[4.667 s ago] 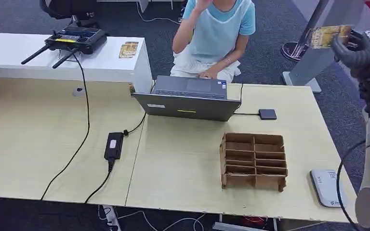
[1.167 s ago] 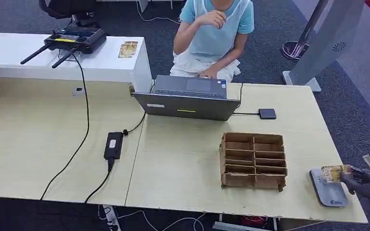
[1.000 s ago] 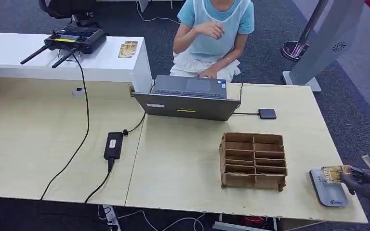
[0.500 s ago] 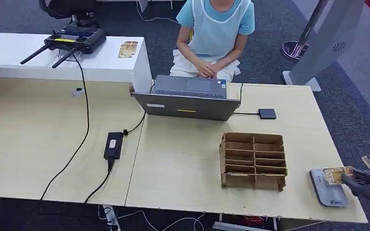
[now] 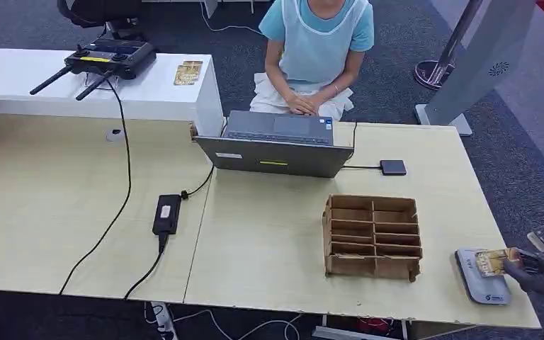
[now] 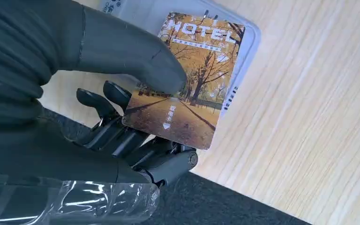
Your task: Pass the card to the sensor for recognition and then transmit it.
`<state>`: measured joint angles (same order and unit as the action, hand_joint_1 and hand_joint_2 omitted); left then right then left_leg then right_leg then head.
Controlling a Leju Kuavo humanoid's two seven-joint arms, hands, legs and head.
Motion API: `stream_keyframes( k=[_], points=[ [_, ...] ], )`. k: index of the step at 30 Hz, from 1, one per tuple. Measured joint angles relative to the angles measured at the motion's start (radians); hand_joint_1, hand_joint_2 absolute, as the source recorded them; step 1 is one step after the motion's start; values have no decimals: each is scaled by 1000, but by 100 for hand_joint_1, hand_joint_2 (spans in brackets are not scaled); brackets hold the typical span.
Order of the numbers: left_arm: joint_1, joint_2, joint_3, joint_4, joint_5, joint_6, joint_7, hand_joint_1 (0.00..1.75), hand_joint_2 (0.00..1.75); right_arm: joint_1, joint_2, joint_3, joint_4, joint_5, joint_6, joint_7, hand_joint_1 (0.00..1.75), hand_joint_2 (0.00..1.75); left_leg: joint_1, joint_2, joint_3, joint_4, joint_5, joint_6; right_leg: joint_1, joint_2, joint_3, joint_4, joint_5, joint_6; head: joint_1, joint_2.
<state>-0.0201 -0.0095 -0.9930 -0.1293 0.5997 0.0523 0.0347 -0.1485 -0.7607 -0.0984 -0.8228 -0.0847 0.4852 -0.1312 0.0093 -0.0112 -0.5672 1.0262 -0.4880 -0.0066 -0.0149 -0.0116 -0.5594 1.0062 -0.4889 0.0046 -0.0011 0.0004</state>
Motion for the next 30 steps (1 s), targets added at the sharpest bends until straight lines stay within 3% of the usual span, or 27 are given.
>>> stream_keyframes(
  k=[30],
  points=[
    [0, 2, -32, 0, 23, -2, 2, 0, 0, -1, 0, 3, -1, 109, -32, 19, 175, 175, 0, 0, 0, 0, 0, 0, 0, 0, 0, 0, 0, 0, 0, 0]
  ],
)
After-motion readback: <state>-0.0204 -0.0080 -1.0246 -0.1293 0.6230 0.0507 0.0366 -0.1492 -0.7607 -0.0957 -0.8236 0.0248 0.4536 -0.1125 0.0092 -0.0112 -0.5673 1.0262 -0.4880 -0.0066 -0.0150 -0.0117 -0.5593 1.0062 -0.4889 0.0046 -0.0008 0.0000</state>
